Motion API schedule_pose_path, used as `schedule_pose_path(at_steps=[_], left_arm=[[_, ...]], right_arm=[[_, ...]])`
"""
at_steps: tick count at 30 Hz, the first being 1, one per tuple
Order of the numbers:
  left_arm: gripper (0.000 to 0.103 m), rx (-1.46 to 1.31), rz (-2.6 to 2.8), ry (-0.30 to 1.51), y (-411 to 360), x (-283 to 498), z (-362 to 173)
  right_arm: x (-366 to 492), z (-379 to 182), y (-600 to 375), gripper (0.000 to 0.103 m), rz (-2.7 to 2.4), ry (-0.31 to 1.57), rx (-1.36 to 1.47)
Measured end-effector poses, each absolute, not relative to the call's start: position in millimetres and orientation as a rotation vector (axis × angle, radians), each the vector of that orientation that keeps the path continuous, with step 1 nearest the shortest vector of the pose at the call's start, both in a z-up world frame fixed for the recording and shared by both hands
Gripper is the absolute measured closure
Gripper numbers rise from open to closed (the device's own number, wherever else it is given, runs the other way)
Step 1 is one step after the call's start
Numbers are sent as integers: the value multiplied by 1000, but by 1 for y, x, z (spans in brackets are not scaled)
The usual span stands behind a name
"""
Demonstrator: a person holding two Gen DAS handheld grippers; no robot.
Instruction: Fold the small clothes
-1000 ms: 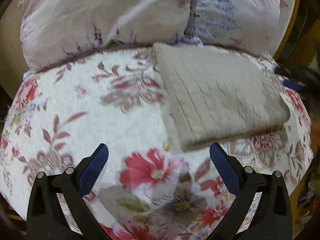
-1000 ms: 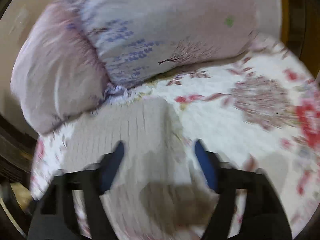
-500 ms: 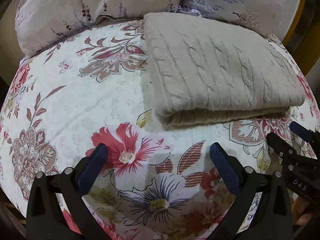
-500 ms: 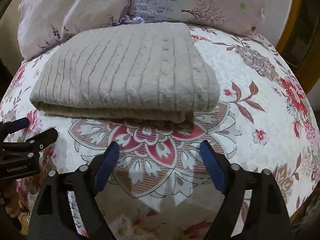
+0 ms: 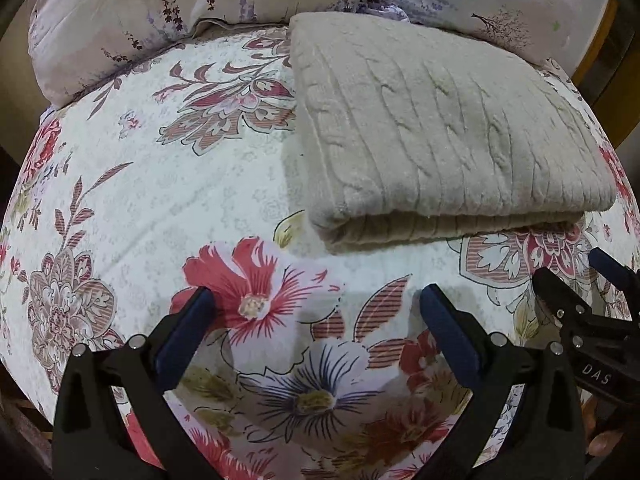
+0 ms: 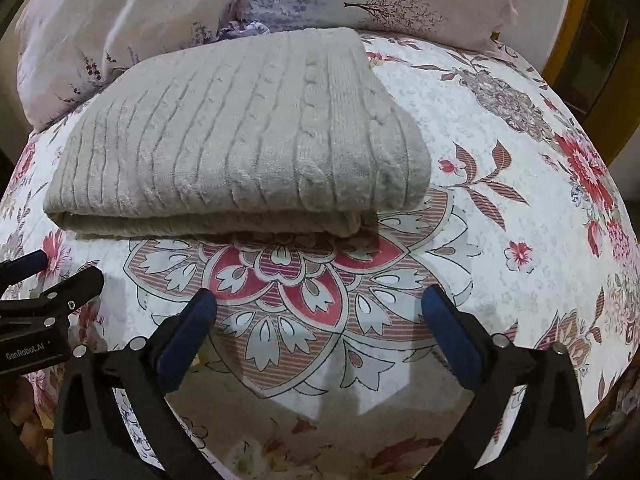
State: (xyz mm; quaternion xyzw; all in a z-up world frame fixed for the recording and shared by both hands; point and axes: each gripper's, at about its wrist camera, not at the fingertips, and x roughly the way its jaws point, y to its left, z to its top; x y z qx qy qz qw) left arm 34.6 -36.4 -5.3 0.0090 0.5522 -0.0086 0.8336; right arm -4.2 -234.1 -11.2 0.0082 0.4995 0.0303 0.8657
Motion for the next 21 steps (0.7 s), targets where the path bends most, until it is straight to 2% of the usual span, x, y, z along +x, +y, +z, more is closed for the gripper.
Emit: schedule_pose_path(at_steps=[21], left_arm=[[2, 18, -16, 1169, -36, 36, -6]], right_arm=[[-4, -11, -233, 1, 60, 1053, 15]])
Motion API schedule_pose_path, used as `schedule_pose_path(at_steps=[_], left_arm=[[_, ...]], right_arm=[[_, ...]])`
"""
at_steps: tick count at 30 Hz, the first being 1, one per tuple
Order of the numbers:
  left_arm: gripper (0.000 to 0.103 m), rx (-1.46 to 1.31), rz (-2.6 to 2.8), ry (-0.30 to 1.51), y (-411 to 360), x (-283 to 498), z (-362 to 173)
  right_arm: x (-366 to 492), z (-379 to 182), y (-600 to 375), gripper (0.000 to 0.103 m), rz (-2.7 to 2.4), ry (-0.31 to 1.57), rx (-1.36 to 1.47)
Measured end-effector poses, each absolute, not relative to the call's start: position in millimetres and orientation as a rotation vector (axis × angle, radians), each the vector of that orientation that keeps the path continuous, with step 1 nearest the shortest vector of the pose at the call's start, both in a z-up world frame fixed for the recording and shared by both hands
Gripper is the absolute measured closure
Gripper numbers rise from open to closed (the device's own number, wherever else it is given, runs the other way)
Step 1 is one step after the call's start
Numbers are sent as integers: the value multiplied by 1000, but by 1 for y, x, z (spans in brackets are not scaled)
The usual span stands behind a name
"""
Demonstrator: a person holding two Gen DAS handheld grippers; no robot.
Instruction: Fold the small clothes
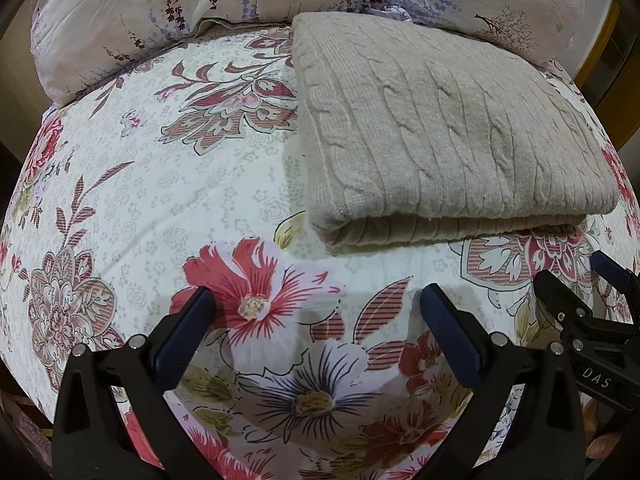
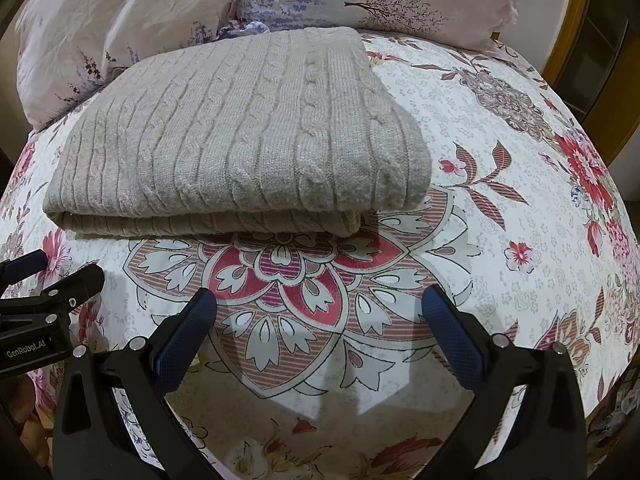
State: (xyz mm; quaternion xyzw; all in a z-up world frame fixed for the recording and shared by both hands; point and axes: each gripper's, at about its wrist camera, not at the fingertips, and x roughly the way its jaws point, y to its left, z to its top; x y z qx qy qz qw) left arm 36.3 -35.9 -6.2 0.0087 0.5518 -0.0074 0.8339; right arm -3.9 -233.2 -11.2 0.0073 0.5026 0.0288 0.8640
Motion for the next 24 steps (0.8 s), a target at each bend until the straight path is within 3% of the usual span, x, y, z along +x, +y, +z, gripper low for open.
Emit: schedule_pose_path(at_steps=[24], left_arm=[[2, 16, -15, 1169, -35, 37, -6]], right_arm=[[-4, -11, -234, 1, 66, 1053, 12]])
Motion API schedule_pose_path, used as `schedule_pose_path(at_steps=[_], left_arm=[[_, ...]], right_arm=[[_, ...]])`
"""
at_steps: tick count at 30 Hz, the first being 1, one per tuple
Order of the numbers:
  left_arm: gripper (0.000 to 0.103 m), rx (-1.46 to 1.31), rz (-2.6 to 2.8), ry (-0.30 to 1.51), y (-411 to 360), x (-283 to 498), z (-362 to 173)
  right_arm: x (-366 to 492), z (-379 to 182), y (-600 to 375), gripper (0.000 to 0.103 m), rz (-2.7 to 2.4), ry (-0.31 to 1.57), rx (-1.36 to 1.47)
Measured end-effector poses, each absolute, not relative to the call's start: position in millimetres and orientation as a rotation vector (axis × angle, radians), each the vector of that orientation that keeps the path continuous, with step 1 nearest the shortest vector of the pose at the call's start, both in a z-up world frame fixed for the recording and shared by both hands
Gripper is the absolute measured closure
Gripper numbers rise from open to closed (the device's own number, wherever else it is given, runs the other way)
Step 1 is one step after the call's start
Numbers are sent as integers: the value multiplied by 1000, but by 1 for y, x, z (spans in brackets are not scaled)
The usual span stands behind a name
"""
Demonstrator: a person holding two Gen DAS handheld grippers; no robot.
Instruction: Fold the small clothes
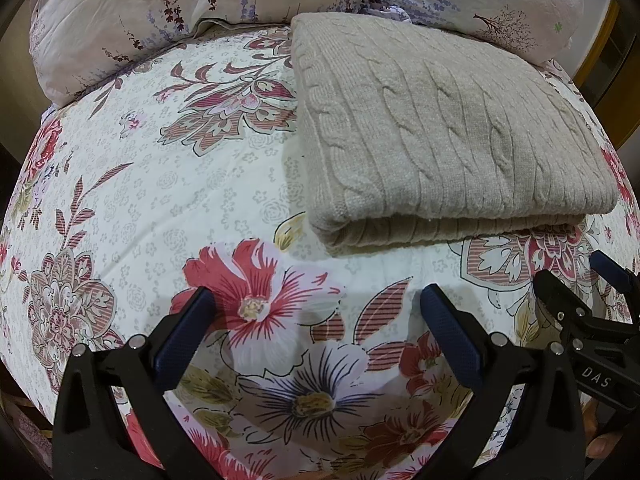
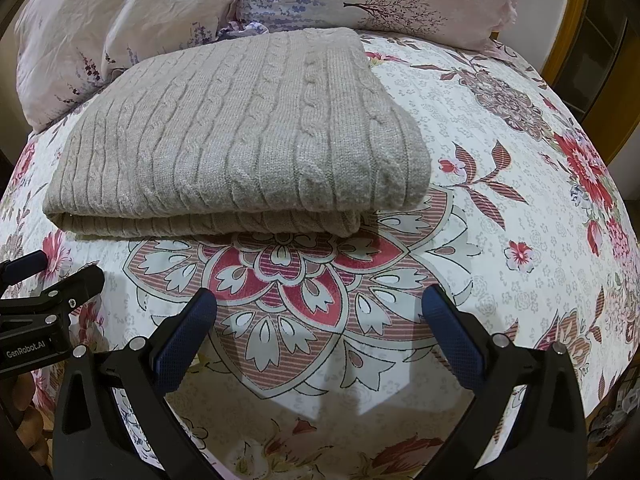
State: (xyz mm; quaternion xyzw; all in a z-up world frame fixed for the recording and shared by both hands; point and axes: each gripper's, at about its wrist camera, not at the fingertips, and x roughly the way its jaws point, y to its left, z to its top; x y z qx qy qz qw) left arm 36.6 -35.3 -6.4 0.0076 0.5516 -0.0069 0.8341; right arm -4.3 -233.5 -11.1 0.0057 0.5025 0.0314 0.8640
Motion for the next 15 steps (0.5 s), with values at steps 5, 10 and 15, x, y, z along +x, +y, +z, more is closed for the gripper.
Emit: schedule_pose_path(at_steps=[5, 10, 15], left_arm=[[2, 14, -12, 1168, -36, 37, -6], [2, 13, -10, 1170, -36, 37, -6], [2, 13, -10, 1169, -36, 37, -7]], right_arm=[[-4, -11, -234, 1, 68, 1053, 11], [-4, -11, -234, 1, 68, 1052, 11], [-4, -11, -234, 1, 67, 1052, 12]])
